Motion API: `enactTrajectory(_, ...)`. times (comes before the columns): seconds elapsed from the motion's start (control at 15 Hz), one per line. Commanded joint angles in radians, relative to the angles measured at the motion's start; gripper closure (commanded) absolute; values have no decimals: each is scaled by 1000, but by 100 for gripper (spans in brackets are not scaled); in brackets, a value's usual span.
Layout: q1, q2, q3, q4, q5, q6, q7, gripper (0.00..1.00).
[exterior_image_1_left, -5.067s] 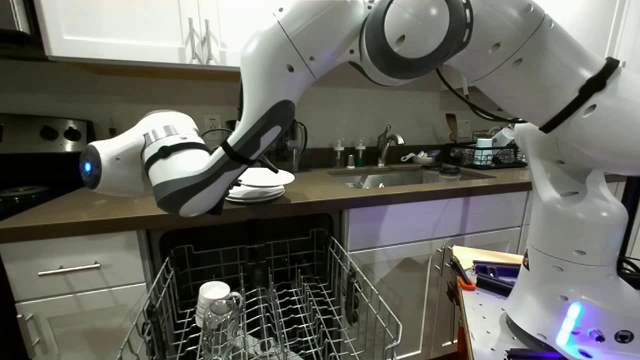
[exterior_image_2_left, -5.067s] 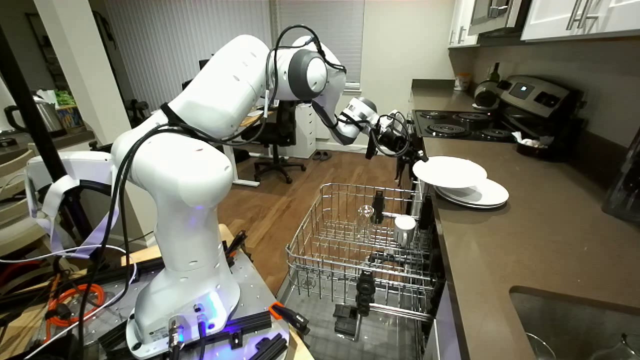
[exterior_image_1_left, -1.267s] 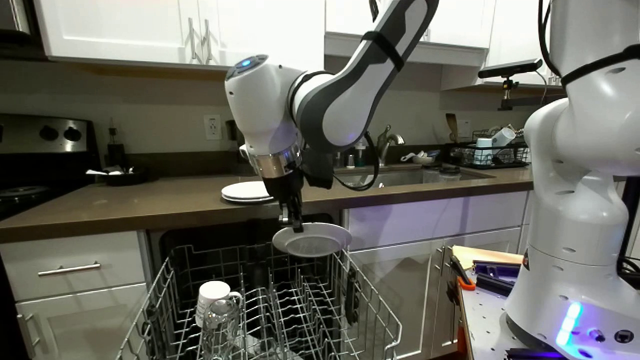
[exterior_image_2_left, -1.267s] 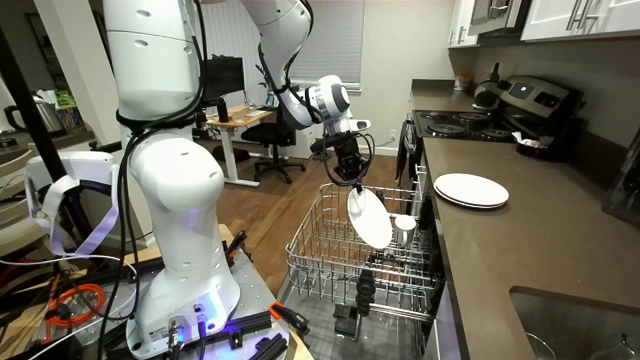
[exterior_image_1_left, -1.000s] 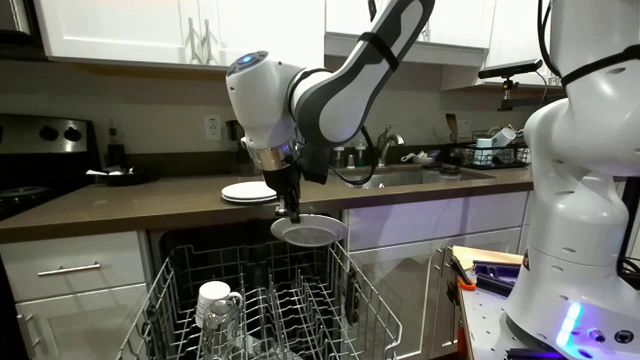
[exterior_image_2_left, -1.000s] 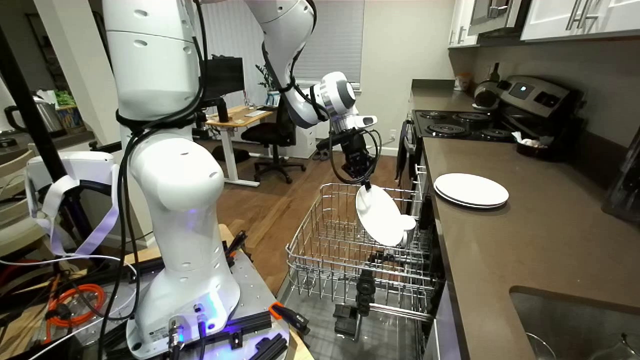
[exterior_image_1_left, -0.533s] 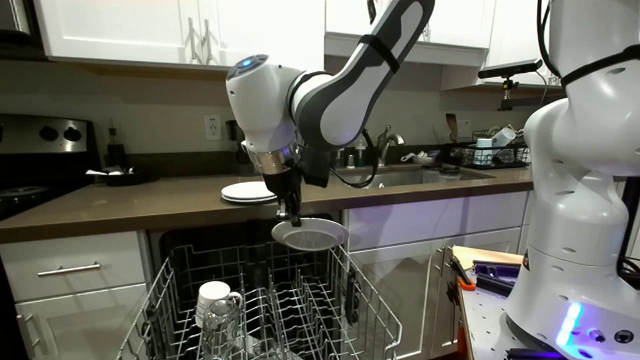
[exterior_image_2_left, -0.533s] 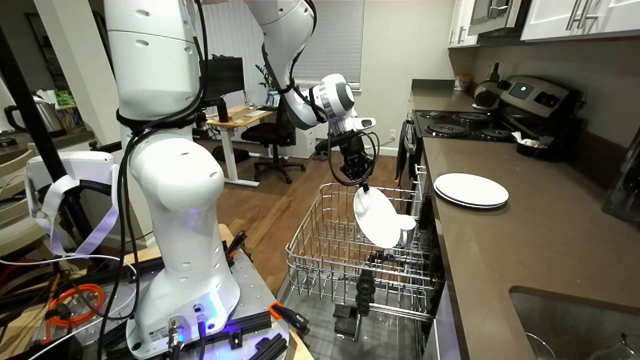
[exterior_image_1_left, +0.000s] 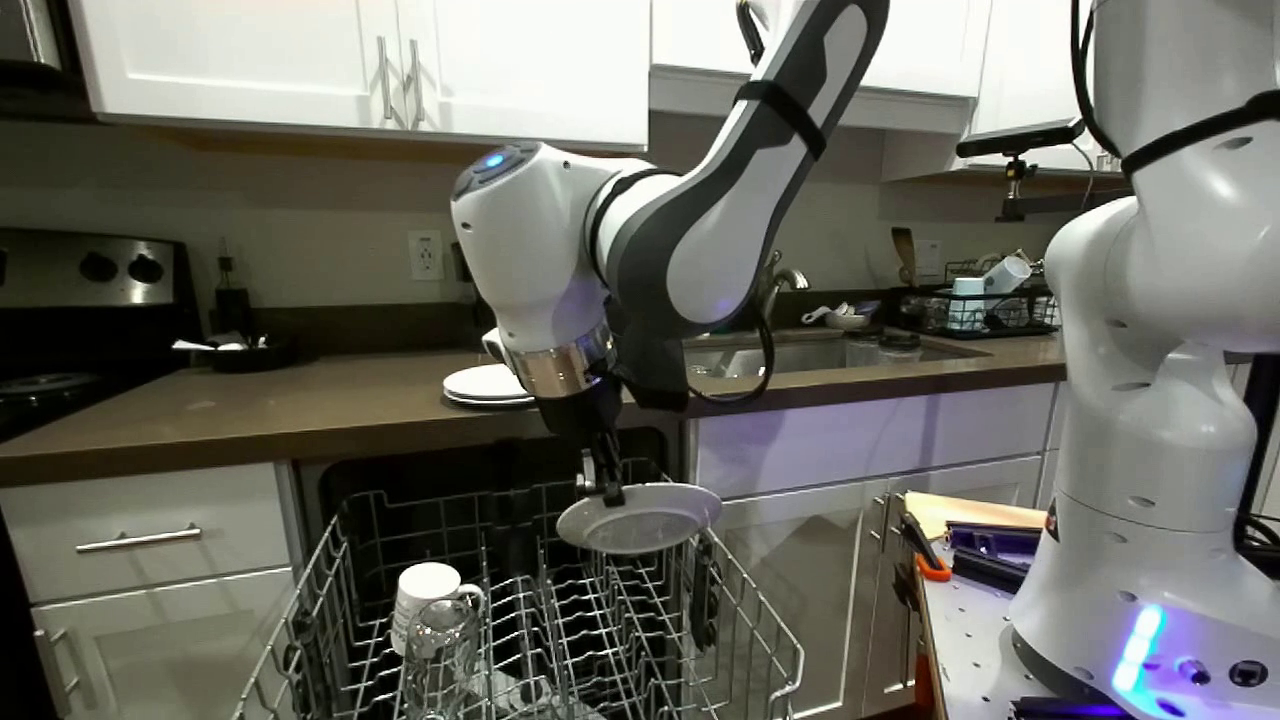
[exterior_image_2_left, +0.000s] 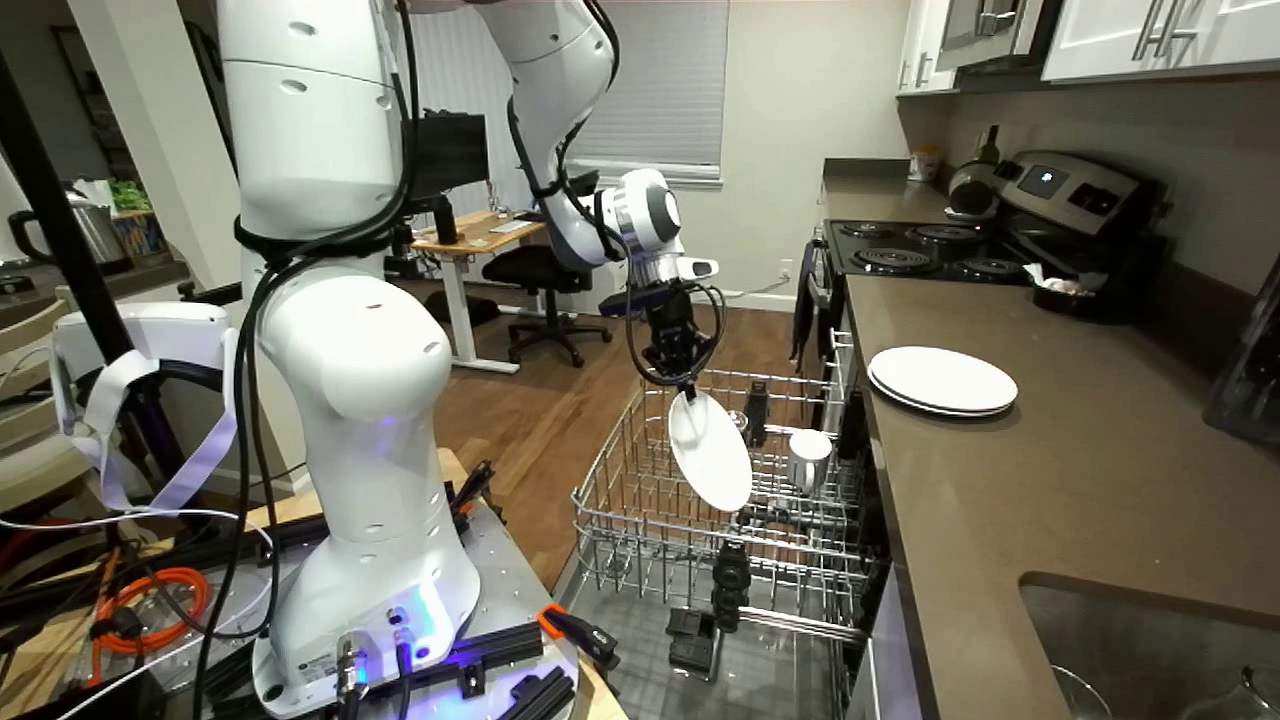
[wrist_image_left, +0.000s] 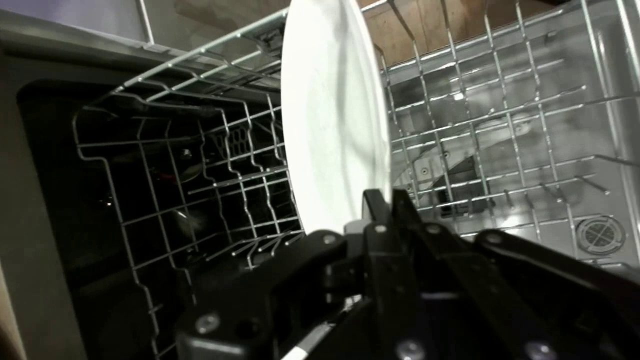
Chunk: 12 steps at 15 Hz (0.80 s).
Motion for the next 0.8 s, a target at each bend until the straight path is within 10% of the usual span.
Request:
enactTrajectory(0.0,3,-30,22,-48,97,39,-143,94)
enactTrajectory(0.73,-5,-25,59,-52,425,47,-452,94)
